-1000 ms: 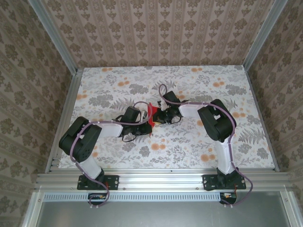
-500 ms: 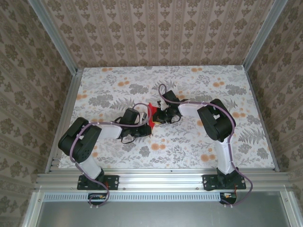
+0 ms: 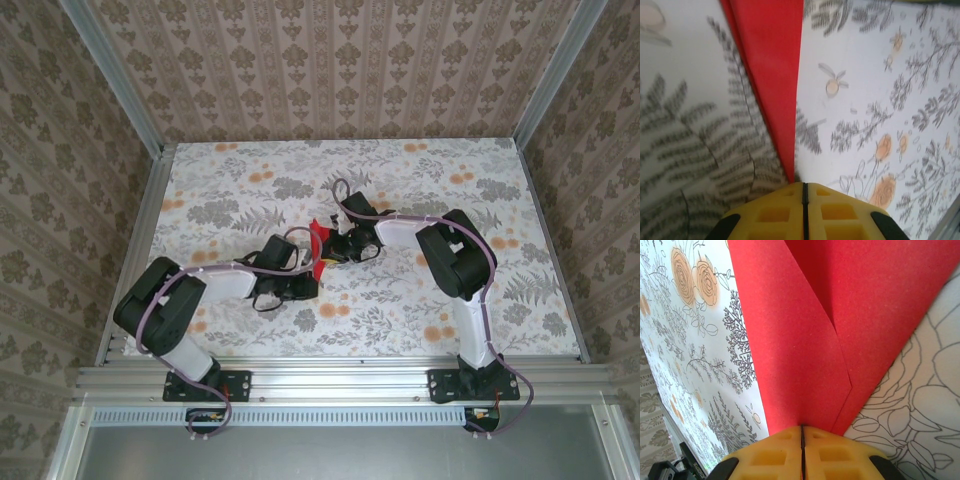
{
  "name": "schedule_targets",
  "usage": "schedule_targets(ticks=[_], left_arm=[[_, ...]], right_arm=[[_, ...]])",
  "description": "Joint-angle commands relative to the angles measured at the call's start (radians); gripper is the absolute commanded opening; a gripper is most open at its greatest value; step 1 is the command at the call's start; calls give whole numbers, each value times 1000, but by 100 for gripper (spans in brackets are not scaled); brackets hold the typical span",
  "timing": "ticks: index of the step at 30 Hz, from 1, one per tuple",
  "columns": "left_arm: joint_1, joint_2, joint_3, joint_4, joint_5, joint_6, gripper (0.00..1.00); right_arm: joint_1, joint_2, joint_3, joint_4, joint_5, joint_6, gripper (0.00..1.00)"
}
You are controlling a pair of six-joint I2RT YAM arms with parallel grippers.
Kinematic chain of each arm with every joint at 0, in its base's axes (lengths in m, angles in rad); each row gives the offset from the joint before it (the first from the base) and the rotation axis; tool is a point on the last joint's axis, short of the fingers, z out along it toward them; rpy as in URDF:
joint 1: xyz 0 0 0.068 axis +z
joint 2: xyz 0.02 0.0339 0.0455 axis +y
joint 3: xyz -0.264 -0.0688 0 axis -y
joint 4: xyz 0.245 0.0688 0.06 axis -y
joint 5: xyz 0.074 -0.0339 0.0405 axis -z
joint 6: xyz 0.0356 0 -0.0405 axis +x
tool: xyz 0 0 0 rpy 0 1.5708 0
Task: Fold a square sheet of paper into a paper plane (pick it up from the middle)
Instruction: Fold the wing for the fifth time at the center of the table.
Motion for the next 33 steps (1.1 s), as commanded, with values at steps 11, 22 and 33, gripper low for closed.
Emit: schedule_targets(ticks=[11,22,33], left_arm=[[54,-138,29,40,-79,-121,10],[57,5,37,192,-72,-179,9],[63,65,14,241,-96,-200,8]], right_arm=[[2,48,-15,-92,120,23,10],[11,35,-21,-51,82,59,10],[28,-31,-130,98,62,240,10]])
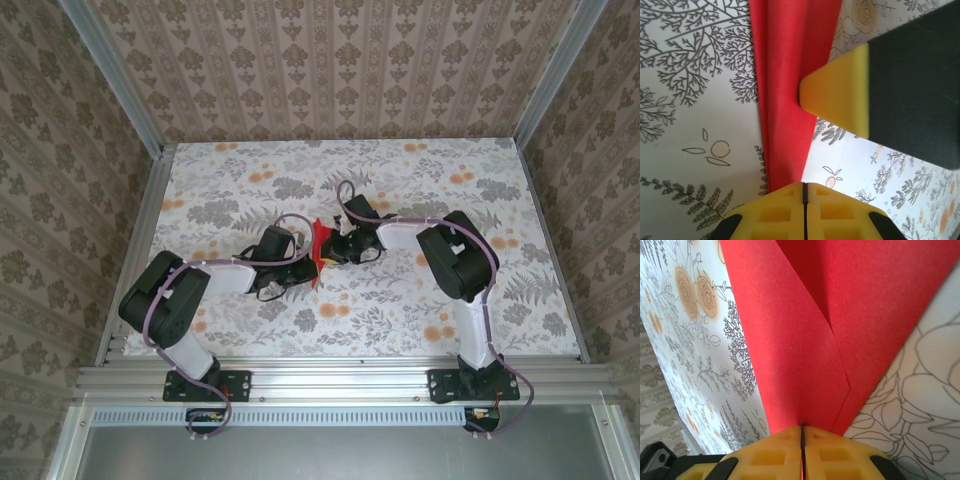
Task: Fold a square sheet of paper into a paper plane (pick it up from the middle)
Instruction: Fold the wing for the fifth time at the center of the table.
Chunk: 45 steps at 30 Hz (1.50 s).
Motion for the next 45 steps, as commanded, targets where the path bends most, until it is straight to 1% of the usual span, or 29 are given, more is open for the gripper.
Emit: schedule_targets(ticks=[1,7,9,12,17,22,33,45], left_arm=[[10,10,-8,32,-23,-26,8],[11,15,-28,26,-48,-24,7],[13,17,-38,27,-57,-23,7],[13,24,-52,32,-65,-27,6],[13,34,-72,29,-52,-15,5],[13,40,-78,14,-37,5,4],[14,40,-76,10,-31,15,3],[14,29,-71,7,-20,15,2]], right_arm=[[24,-13,-77,8,67,124,10],[56,-37,-113,72,84,216,11],[56,-38,-111,76,86,218,11],[48,-49,-92,73,80,197,12],[23,-94,-56,78,49,133,16],[8,-149,-7,8,111,39,17],[33,-67,75,-60,84,-17,16],[16,6,89,-88,114,-39,15]])
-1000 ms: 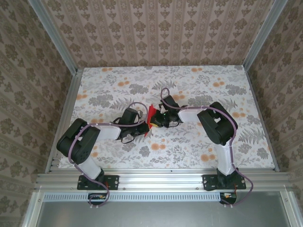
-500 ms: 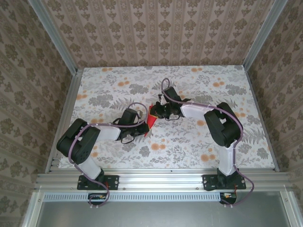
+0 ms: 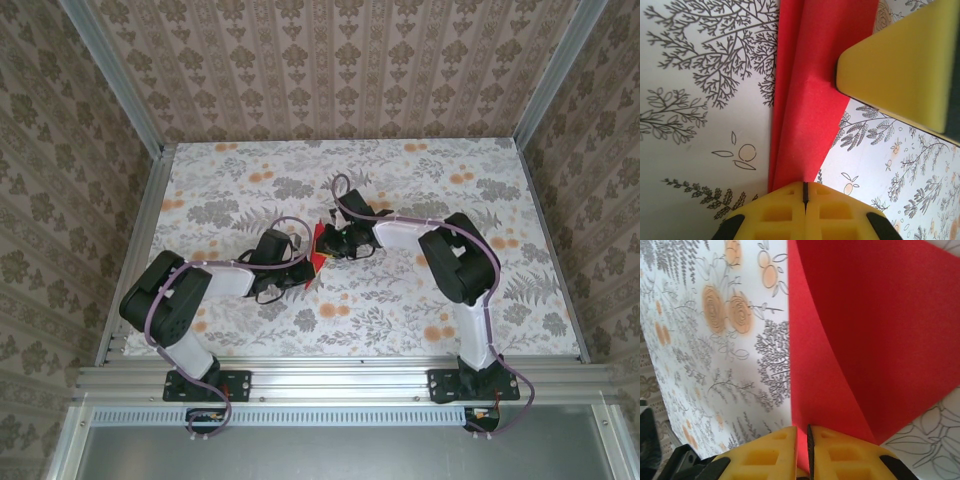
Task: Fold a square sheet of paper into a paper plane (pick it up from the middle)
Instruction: Fold the wing for the fifth time at the center of the table.
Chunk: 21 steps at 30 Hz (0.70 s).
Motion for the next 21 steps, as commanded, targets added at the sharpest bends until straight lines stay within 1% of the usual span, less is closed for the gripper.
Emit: schedule_targets(ticks=[1,9,14,18,21], left_arm=[[6,22,-24,-63,6,26,3],[8,-17,-15,-82,22,32,4],[9,-69,-4,-77,48,19,9],[12,-87,-1,-30,37,-16,12],[12,-62,7,10,15,-48,13]], right_arm=[[-9,29,22,-31,21,-25,15],[-17,59,33,-48,32,-41,15],[-17,66,32,-55,40,-45,15],[-17,62,26,-55,40,-43,15],[-17,66,25,-52,38,-42,15]])
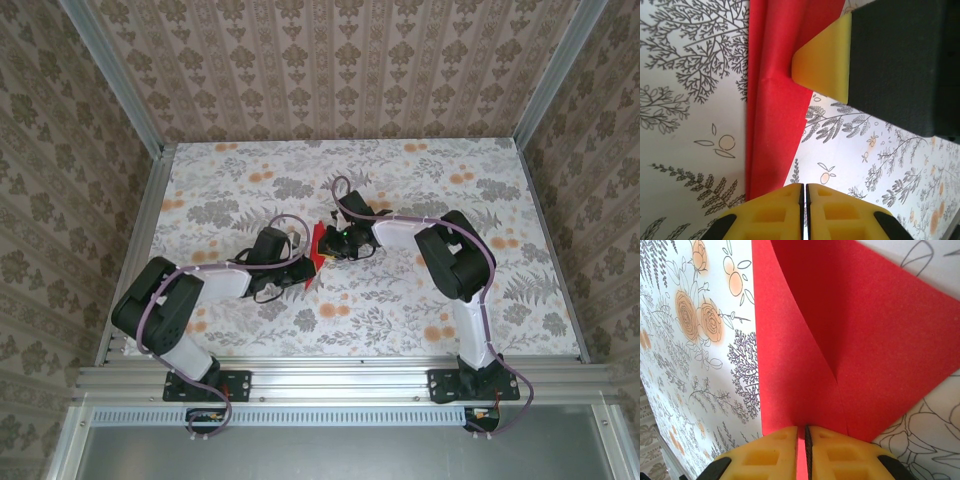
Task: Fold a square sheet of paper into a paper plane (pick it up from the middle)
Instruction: Fold the wing for the fifth time at the center of the table.
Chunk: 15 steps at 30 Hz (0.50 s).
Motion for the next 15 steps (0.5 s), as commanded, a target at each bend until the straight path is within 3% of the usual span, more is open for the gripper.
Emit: schedule_targets(ticks=[1,15], left_arm=[[7,12,9,46,-24,-45,12],[5,90,-3,14,-91,-38,6]], right_arm=[[-5,28,11,-43,33,-16,15],[-8,2,-2,6,-4,1,14]])
